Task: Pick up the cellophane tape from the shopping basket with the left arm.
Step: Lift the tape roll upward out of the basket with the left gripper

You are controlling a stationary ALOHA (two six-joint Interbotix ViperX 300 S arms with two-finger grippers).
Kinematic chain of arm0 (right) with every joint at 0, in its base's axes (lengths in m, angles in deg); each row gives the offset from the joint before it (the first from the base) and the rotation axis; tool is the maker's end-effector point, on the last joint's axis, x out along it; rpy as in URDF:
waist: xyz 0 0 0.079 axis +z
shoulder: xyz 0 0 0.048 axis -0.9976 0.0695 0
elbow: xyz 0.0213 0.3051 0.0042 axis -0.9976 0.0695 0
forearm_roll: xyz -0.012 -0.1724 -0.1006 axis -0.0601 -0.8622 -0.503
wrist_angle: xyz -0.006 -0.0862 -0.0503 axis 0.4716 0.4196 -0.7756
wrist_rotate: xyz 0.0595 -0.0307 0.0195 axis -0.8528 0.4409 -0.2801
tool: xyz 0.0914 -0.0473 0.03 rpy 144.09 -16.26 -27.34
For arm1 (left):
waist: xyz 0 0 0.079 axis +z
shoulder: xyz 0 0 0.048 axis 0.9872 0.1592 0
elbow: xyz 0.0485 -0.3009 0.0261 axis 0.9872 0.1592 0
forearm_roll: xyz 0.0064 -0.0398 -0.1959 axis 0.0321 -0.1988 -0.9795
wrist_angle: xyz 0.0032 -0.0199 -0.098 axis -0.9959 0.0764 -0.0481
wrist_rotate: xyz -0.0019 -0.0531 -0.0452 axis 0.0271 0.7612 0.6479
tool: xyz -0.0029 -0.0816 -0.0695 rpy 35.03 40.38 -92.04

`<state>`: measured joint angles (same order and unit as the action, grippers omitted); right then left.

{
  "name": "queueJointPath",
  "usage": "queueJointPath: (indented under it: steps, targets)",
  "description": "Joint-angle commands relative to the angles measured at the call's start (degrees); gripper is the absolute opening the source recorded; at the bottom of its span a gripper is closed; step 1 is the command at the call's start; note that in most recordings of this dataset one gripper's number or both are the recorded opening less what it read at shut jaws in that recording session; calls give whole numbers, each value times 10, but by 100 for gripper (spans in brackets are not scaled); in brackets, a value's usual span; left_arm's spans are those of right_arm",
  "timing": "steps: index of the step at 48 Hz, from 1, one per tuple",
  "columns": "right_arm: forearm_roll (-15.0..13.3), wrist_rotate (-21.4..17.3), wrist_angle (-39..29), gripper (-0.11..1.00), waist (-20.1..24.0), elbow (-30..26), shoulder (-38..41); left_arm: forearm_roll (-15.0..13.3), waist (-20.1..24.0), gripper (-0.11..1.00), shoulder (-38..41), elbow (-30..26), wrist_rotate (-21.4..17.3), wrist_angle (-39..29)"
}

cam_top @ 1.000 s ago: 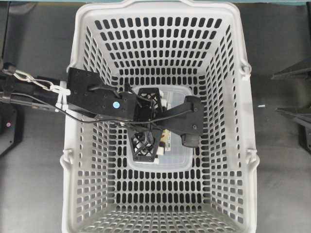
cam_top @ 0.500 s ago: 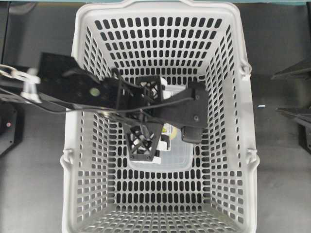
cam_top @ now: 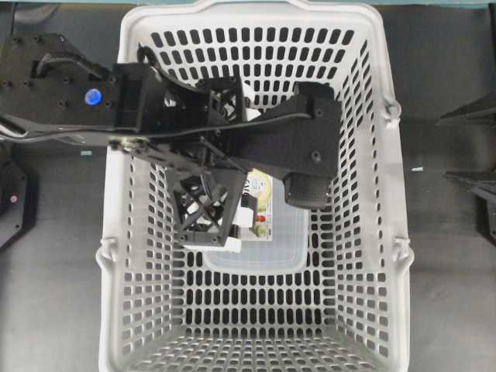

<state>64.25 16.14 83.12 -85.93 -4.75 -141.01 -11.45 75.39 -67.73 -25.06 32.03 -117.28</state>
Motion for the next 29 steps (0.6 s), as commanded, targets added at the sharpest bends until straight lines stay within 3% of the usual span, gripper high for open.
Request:
queueJointPath:
  steps: [1,29]
  targets:
    - [1,-2,4,78,0,-5,4,2,-2,50,-9,-13,-2,1]
    - [1,-1,4,78,0,-5,4,2,-1,50,4,-13,-3,2]
